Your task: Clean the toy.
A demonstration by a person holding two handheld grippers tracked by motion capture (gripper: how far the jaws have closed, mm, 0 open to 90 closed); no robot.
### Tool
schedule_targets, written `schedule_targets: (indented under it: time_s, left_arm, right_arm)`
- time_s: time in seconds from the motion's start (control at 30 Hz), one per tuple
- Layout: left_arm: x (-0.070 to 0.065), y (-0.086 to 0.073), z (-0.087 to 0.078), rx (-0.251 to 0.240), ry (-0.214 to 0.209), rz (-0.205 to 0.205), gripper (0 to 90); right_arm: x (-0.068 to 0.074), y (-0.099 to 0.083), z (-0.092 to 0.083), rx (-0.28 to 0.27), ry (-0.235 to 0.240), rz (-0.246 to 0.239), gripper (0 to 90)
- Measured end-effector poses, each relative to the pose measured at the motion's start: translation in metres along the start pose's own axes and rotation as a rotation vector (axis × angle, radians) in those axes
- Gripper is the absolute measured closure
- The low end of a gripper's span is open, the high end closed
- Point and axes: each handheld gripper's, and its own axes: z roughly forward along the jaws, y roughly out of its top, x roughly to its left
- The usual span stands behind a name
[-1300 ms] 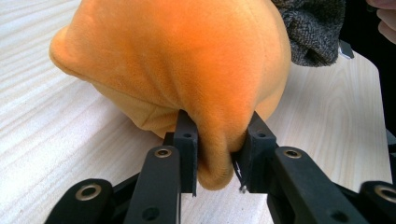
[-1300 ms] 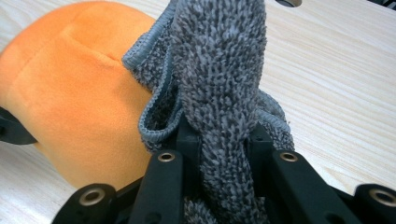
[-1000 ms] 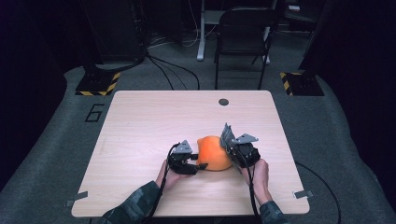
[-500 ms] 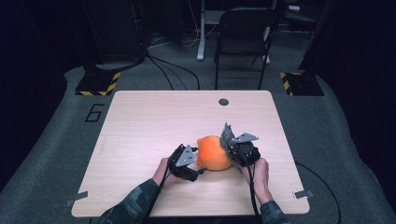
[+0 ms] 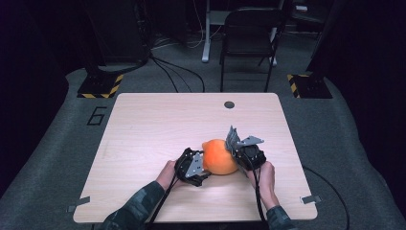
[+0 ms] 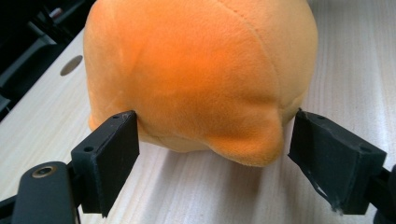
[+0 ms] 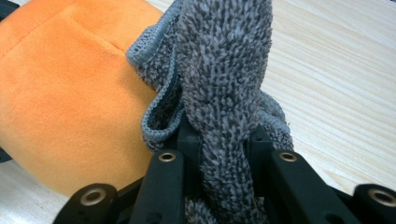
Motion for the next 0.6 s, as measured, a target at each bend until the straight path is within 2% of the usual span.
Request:
schedule_targets:
  time_s: [0.07,0.13,0.2,0.33,0.37,0.4,0.43,0.5,0.53,0.6]
  left_arm:
    - [-0.001,0.0,0.0,0.004,-0.002,0.016,16.2]
    - [-0.007,0.0,0.003,0.007,0.031,0.068,16.8]
    - [-0.009,0.0,0.004,-0.005,0.044,0.086,18.8]
    - [-0.008,-0.001,0.004,-0.021,0.053,0.078,35.7]
    - [-0.008,-0.001,0.005,-0.023,0.052,0.078,35.7]
    - [-0.008,0.0,0.005,-0.022,0.061,0.076,47.5]
    - [-0.009,0.0,0.005,-0.026,0.058,0.078,47.5]
    - [-0.01,0.0,0.006,-0.022,0.081,0.079,57.1]
    - [-0.01,0.001,0.005,-0.023,0.077,0.076,62.7]
    - [-0.01,0.001,0.005,-0.028,0.08,0.067,67.0]
  right_arm:
    - [0.0,0.0,0.0,0.0,0.0,0.0,74.4]
    - [0.001,0.0,0.0,0.009,-0.007,0.0,74.3]
    - [0.001,0.0,0.001,0.008,-0.006,0.0,74.3]
    - [0.001,0.0,0.001,0.015,-0.004,0.0,74.4]
    - [0.001,0.0,0.001,0.015,-0.004,0.0,74.4]
    - [0.001,0.0,0.001,0.01,-0.007,-0.001,74.4]
    - [0.001,0.0,0.001,0.01,-0.007,-0.001,74.4]
    - [0.001,-0.001,0.002,0.005,-0.007,-0.005,74.4]
    - [0.0,-0.001,0.0,0.004,-0.007,0.0,74.3]
    - [-0.007,-0.001,-0.004,-0.024,0.005,0.013,74.1]
